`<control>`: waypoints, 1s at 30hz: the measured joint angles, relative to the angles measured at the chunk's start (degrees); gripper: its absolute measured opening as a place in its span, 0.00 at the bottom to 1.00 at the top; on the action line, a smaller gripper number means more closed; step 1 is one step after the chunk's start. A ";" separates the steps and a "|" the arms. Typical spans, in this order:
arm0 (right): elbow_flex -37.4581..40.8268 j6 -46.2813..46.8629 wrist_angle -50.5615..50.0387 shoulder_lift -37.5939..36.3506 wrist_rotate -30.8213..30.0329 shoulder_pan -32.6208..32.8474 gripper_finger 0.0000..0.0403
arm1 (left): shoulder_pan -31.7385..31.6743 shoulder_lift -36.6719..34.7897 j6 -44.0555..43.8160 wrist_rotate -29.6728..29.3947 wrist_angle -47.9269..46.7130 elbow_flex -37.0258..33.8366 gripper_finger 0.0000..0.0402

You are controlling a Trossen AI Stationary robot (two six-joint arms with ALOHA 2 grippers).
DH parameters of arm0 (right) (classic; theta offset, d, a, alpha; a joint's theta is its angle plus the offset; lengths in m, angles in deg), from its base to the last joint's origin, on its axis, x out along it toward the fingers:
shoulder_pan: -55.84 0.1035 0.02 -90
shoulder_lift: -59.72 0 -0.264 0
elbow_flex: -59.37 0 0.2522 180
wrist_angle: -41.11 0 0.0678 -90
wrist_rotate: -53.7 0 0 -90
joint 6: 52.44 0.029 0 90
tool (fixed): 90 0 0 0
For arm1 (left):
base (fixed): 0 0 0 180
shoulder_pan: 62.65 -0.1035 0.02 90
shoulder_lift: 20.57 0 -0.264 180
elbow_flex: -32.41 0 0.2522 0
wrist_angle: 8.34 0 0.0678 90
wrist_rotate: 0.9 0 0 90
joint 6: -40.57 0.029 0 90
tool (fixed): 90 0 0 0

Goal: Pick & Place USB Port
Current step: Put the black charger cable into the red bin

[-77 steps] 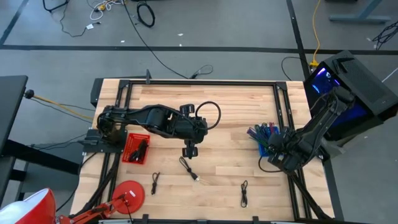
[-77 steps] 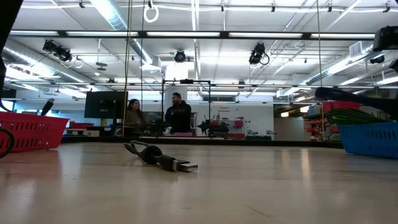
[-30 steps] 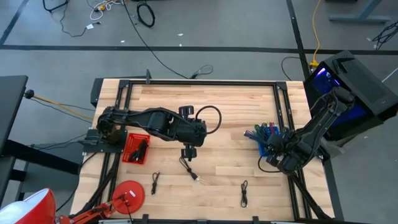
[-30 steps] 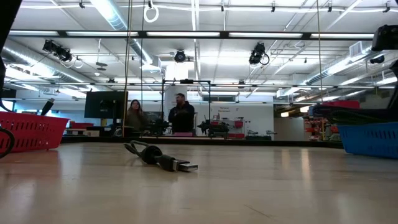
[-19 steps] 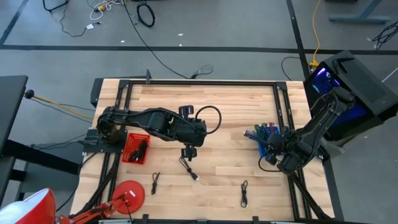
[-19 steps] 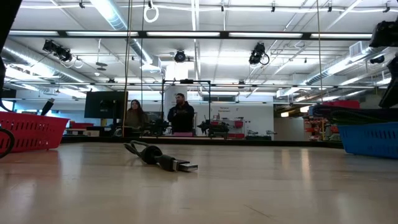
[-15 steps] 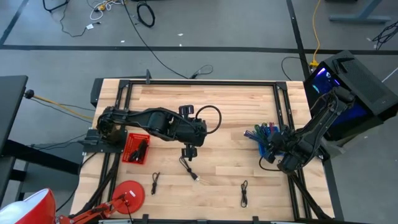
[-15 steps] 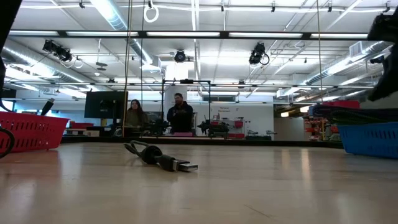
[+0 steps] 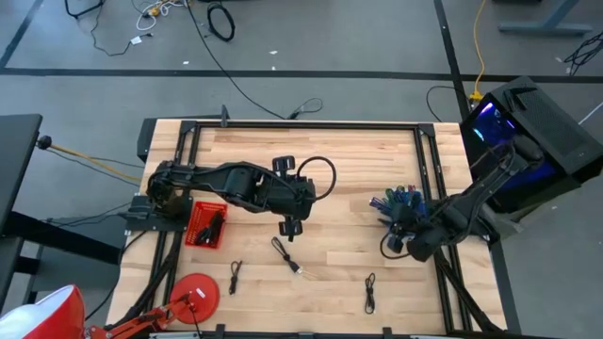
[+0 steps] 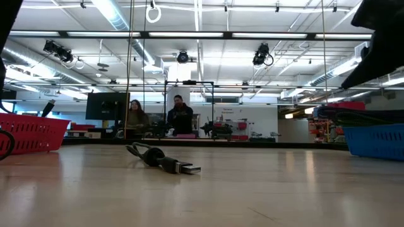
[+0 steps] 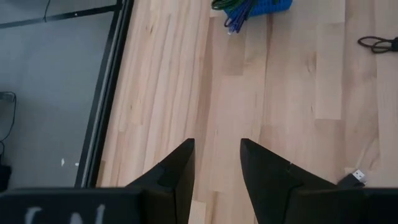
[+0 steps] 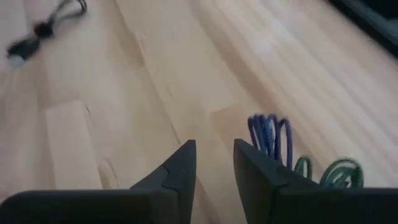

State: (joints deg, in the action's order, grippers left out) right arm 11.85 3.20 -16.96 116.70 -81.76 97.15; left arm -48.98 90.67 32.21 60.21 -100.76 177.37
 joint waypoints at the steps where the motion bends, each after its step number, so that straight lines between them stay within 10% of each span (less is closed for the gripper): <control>1: 0.02 -0.79 0.15 0.31 1.33 -0.70 0.27 | 0.00 -0.01 0.00 0.01 0.00 0.00 0.33; 30: 0.13 -20.47 31.38 15.80 11.97 -22.01 0.27 | -0.37 0.00 0.65 0.01 0.66 0.00 0.33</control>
State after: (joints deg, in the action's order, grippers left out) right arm 11.98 -17.27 14.42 132.51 -69.80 75.14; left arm -49.35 90.67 32.86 60.22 -100.10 177.37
